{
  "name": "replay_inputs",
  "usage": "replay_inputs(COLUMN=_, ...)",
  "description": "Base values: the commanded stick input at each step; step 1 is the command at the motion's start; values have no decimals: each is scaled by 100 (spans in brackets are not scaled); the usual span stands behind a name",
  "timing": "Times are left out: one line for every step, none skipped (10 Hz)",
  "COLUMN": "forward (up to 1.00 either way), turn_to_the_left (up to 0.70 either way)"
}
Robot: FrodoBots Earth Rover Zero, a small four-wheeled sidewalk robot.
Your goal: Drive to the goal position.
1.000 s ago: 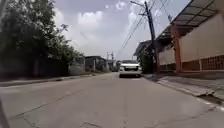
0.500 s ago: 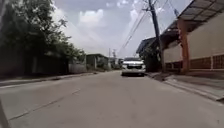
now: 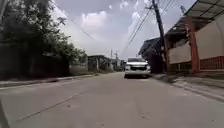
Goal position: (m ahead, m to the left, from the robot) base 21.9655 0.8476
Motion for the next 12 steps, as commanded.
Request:
replay_inputs(forward=100, turn_to_the_left=0)
replay_inputs(forward=100, turn_to_the_left=0)
replay_inputs(forward=100, turn_to_the_left=0)
replay_inputs(forward=100, turn_to_the_left=0)
replay_inputs(forward=100, turn_to_the_left=0)
replay_inputs(forward=100, turn_to_the_left=-4)
replay_inputs(forward=100, turn_to_the_left=-37)
replay_inputs(forward=100, turn_to_the_left=-37)
replay_inputs(forward=100, turn_to_the_left=0)
replay_inputs(forward=100, turn_to_the_left=0)
replay_inputs(forward=100, turn_to_the_left=0)
replay_inputs(forward=100, turn_to_the_left=0)
